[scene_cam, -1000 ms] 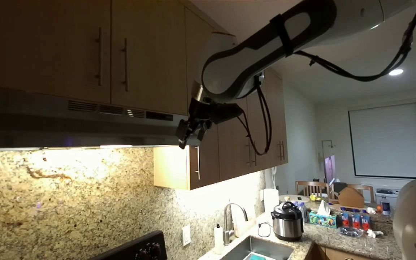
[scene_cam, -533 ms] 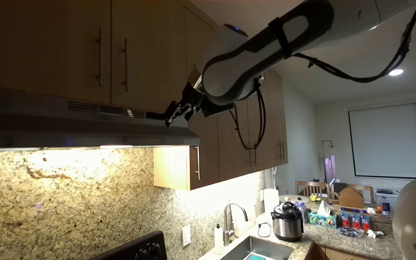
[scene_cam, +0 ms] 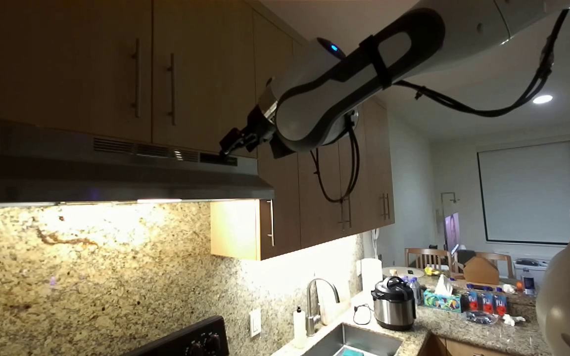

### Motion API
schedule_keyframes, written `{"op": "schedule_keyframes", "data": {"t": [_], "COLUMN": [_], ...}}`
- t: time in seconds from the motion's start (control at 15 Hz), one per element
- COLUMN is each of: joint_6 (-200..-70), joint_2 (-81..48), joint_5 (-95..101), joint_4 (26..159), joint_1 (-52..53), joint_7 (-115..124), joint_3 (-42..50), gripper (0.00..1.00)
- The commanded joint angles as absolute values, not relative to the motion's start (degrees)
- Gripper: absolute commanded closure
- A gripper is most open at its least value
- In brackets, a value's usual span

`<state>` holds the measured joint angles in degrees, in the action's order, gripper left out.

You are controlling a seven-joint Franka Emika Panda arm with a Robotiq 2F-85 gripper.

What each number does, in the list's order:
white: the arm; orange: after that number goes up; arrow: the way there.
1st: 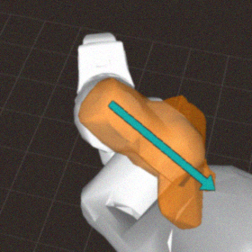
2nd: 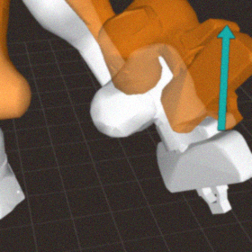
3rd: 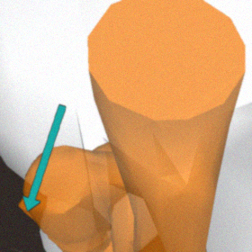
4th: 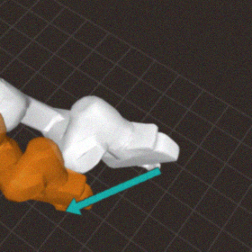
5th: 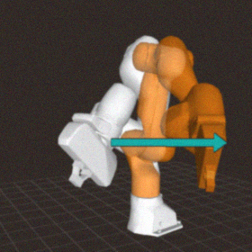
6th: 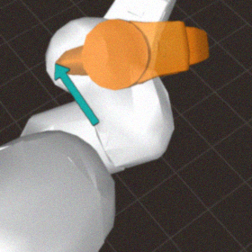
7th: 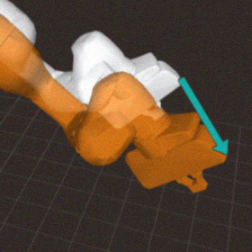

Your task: Turn off the light stove

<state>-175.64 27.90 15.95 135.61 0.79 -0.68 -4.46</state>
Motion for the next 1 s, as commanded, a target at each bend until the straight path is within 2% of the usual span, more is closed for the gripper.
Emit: {"op": "schedule_keyframes", "data": {"t": [0.0, 0.4, 0.93], "joint_6": [-175.67, -175.86, -176.58], "joint_2": [27.96, 24.00, 17.67], "joint_5": [14.21, 15.78, 19.84], "joint_4": [135.66, 132.03, 123.44], "joint_1": [0.31, -3.98, -25.00], "joint_7": [-2.15, 6.88, 20.44], "joint_3": [-5.13, -9.14, -23.30], "gripper": [0.00, 0.00, 0.00]}}
